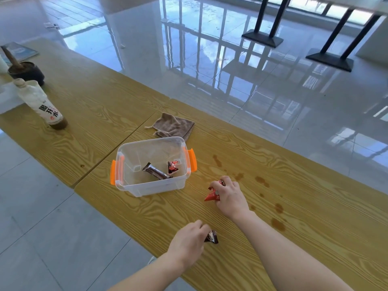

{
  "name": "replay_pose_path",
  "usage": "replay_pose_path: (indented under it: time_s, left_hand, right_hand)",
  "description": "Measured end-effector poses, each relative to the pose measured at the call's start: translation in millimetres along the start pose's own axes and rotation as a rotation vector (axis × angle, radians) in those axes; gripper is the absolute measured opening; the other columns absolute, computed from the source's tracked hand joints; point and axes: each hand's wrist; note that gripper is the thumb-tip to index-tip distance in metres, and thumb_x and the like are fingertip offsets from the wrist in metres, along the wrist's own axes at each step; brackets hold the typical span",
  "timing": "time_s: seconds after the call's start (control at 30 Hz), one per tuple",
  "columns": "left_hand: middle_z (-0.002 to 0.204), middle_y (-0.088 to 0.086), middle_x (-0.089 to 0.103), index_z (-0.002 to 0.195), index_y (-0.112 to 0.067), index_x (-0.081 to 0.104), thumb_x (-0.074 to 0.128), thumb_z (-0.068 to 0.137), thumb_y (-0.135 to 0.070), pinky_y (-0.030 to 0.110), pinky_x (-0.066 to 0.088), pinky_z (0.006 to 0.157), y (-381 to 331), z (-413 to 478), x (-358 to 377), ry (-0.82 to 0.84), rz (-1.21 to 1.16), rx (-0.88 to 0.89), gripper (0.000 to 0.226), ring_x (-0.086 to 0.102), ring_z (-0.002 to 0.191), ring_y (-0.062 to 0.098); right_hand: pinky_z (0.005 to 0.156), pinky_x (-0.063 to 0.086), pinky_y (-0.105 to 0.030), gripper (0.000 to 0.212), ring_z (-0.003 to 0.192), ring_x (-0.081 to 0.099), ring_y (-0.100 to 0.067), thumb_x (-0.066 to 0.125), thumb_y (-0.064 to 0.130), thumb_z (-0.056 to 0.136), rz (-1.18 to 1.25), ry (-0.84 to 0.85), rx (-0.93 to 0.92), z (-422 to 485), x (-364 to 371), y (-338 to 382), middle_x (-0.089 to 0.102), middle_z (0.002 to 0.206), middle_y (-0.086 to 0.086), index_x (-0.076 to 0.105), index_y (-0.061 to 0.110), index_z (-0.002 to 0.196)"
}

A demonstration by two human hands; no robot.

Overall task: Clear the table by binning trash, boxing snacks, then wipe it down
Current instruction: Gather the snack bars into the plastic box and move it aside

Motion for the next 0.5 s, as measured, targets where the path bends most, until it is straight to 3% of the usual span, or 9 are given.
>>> replay_pose_path:
  time_s: [0.5]
  left_hand:
    - [0.102, 0.004, 0.057, 0.122, -0.018, 0.058, 0.048, 0.086, 0.000, 0.041, 0.046, 0.079, 3.9, 13.5, -84.1, -0.313, -0.098, 0.013, 0.041, 0.055, 0.095, 0.026]
  right_hand:
    - [0.089, 0.049, -0.038, 0.048, 0.113, 0.048, -0.031, 0.071, 0.018, 0.084, 0.070, -0.231, -0.059, 8.8, -59.2, 15.2, 0.042, 0.139, 0.001, 0.057, 0.036, 0.127]
Point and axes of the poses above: each hand's wrist, its own z-axis towards the middle knuckle, its own x-axis out of the palm, y = z × x
